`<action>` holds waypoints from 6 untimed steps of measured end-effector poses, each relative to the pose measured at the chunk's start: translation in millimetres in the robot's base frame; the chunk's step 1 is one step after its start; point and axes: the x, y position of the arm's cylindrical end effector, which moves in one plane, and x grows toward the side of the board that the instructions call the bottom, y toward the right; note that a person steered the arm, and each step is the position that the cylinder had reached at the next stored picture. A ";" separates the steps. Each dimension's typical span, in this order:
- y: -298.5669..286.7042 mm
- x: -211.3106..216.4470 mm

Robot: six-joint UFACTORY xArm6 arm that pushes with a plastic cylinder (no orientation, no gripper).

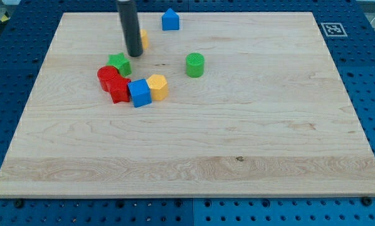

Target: Move the yellow heart towards the blue triangle

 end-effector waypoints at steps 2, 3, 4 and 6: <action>-5.6 -14.5; -5.5 -16.1; -5.5 -26.8; -5.5 -37.6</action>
